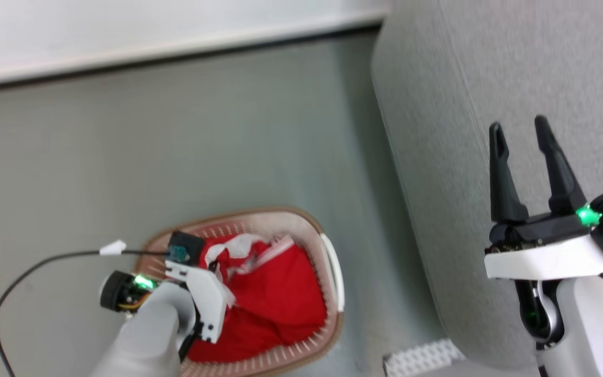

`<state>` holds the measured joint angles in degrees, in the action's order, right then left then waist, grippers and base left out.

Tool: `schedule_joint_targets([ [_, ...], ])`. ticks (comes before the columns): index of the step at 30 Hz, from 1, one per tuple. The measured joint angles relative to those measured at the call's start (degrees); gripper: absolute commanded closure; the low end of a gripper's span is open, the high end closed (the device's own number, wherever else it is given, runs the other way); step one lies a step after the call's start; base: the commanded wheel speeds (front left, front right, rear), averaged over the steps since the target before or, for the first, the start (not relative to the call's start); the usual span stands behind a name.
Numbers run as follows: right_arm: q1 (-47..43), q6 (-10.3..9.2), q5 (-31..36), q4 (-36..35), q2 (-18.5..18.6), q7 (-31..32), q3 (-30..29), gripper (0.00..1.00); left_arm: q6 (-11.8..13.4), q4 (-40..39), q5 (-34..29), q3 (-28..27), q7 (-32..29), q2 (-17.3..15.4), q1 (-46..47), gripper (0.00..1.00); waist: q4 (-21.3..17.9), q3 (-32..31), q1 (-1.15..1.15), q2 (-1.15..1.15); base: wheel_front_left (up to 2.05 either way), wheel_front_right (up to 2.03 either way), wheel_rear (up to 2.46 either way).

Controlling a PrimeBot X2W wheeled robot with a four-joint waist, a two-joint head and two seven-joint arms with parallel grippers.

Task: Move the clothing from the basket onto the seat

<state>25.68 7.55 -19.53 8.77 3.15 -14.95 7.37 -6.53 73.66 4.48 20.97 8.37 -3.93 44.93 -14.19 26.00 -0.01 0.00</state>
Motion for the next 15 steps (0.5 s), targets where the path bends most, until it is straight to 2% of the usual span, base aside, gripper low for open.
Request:
schedule_joint_targets([
  [9, -3.8, 0.00, -0.1, 3.3, 2.1, 0.0, 0.9, 0.00, -0.8, -2.7, 2.7, 2.6, 4.9, 1.1, -3.1, 1.00, 3.8, -9.1, -0.01, 0.00, 0.00, 0.00, 0.00],
  [15, -6.5, 0.00, -0.7, 5.5, 2.6, 0.0, 1.9, 0.00, -1.0, -10.5, 7.5, 7.9, 5.9, 1.1, -5.8, 1.00, 6.2, -14.7, -0.01, 0.00, 0.00, 0.00, 0.00],
])
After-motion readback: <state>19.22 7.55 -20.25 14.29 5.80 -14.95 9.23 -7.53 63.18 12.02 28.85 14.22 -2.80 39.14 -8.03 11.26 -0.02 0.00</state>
